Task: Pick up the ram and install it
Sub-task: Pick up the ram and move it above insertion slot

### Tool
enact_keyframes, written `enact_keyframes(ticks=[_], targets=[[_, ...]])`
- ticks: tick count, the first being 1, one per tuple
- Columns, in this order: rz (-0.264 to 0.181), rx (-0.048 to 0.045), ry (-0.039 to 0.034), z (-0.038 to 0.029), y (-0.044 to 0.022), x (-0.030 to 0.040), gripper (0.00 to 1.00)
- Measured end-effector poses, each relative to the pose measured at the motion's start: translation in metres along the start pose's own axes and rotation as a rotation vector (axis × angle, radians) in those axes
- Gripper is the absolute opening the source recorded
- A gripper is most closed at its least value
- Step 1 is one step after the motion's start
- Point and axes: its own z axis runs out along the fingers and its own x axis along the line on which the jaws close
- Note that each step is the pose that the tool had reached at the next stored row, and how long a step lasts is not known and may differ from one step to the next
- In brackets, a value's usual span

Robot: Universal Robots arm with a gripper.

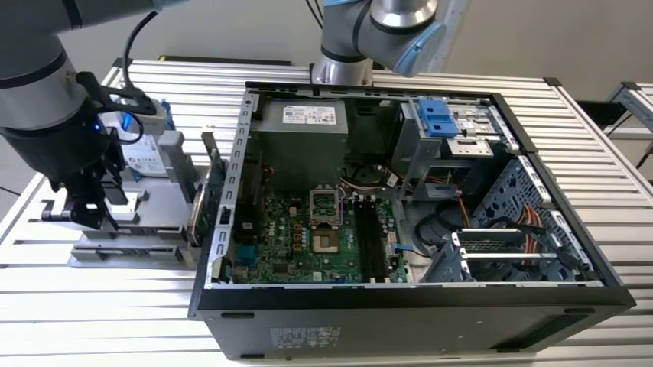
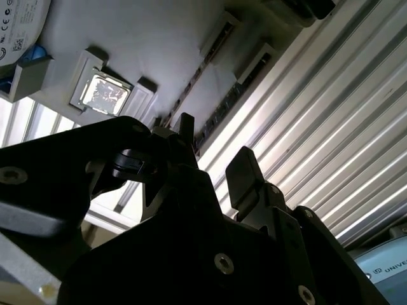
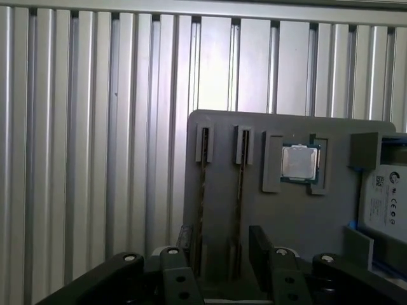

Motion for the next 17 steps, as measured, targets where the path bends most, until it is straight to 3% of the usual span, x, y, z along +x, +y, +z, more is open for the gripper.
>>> enact_keyframes(ticks=[17], targets=[[0.001,-0.0001,0.0,0.013,-0.0005,0.0002,1.0]])
